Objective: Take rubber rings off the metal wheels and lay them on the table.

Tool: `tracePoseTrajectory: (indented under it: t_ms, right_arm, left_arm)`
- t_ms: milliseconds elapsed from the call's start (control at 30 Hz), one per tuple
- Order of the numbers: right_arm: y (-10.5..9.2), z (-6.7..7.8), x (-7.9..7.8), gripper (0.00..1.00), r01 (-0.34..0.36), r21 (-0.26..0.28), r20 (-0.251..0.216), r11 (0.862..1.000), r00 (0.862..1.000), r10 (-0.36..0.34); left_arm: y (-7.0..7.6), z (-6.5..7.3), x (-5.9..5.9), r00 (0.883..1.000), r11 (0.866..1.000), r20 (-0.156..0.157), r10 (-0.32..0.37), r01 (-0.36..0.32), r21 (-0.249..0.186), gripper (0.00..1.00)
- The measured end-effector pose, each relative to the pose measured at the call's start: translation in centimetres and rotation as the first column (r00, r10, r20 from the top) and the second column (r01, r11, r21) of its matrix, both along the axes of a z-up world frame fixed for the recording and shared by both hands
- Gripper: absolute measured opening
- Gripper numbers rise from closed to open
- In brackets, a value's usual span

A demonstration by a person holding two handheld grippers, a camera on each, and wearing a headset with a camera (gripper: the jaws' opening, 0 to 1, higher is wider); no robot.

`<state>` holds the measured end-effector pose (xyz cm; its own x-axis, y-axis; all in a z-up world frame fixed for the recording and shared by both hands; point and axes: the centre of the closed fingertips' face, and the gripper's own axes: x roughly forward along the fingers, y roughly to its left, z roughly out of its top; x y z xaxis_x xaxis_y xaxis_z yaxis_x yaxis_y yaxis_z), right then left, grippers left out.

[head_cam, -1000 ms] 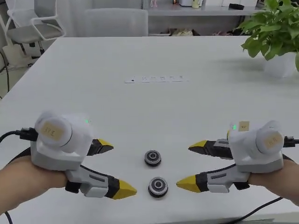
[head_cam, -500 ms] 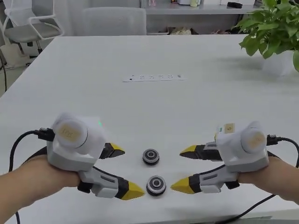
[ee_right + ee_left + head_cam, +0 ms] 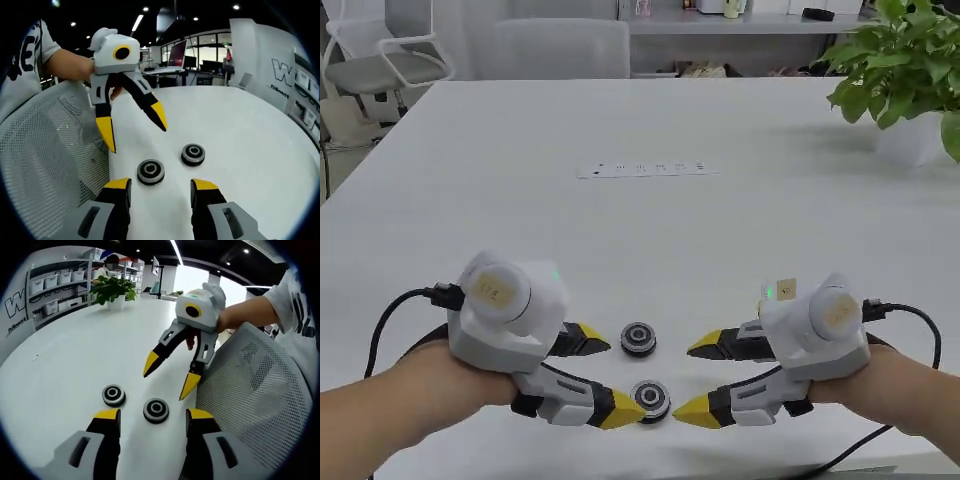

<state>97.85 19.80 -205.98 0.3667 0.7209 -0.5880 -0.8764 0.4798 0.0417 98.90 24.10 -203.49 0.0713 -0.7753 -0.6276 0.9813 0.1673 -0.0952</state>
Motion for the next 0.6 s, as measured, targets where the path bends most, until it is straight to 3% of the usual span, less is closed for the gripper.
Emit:
tracePoseTrajectory:
  t_ms: [233,600]
  right_arm:
    - [0.3,-0.6,-0.3,0.39,-0.03,-0.015,-0.01,0.999,1.0,0.03]
    - [0.4,-1.2,-0.6,0.36,-0.039,-0.015,-0.024,0.999,0.999,0.038]
  left_arm:
    - [-0.7,-0.8,-0.6,1.0,1.0,-0.011,-0.028,0.028,0.014,0.4]
    - [-1.4,-2.0,-1.2,0.997,0.996,0.002,-0.071,0.071,0.046,0.31]
